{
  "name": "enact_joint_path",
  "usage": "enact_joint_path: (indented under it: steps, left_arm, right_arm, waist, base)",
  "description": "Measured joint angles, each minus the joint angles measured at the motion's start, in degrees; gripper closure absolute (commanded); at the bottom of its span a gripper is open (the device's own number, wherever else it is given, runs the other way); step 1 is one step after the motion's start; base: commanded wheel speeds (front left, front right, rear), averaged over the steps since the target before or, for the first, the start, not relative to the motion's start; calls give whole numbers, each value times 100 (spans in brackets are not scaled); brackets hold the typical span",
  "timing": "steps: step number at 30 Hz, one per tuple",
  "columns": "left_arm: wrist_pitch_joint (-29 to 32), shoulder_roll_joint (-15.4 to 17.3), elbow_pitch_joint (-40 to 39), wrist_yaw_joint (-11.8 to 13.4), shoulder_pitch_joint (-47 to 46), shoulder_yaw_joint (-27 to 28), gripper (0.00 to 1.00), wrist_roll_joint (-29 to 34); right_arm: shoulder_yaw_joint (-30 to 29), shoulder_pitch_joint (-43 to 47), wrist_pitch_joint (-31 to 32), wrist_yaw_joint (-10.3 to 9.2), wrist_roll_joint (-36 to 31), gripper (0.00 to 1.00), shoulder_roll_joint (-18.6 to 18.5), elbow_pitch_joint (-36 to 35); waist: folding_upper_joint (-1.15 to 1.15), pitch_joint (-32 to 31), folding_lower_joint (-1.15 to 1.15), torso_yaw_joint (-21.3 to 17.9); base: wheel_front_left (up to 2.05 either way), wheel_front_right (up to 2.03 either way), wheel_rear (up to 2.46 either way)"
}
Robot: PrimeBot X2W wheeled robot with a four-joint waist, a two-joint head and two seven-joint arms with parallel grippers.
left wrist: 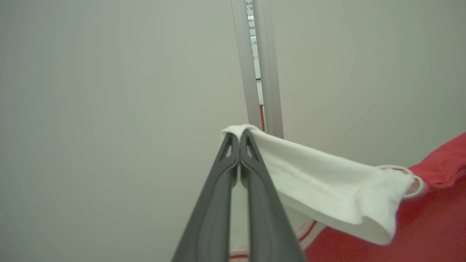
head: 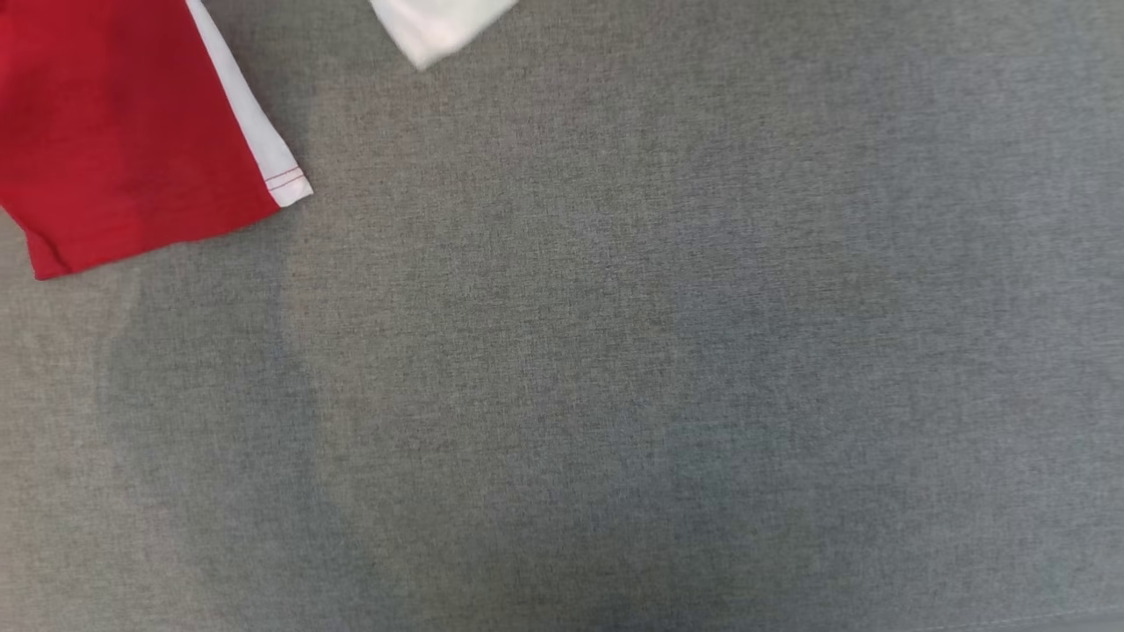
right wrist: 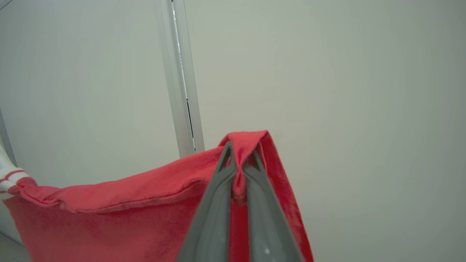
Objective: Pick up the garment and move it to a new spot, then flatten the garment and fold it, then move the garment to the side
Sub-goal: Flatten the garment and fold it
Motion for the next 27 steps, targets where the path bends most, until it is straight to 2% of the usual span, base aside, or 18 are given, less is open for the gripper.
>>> enact_joint_path:
  steps: [6, 10, 13, 20, 27]
  left_arm:
    - [-459, -211, 973, -2, -1270, 167, 100, -216]
    - [-495, -378, 1376, -2, -1678, -48, 100, -303]
    - [-483, -383, 1569, -2, -1700, -350, 100, -461]
    - [-275, -224, 1823, -3, -957, -1273, 100, -837]
    - [210, 138, 1481, -13, 195, -2163, 100, -1561]
  right_arm:
    - [286, -1144, -667, 0, 11, 100, 89, 851]
    - [668, -1461, -654, 0, 11, 100, 125, 1302]
    - [990, -1481, -591, 0, 168, 100, 110, 1477]
    - [1805, -693, -288, 0, 636, 100, -205, 1757]
    - [2693, 723, 114, 0, 1350, 100, -448, 1605]
  waist:
    - [0, 495, 0, 106]
    - [0, 620, -1, 181]
    - [0, 665, -1, 208]
    - [0, 518, -1, 240]
    - [0, 27, -1, 239]
  base:
    - [0, 0, 0]
    - [0, 0, 0]
    - [0, 0, 0]
    - [0, 0, 0]
    - [0, 0, 0]
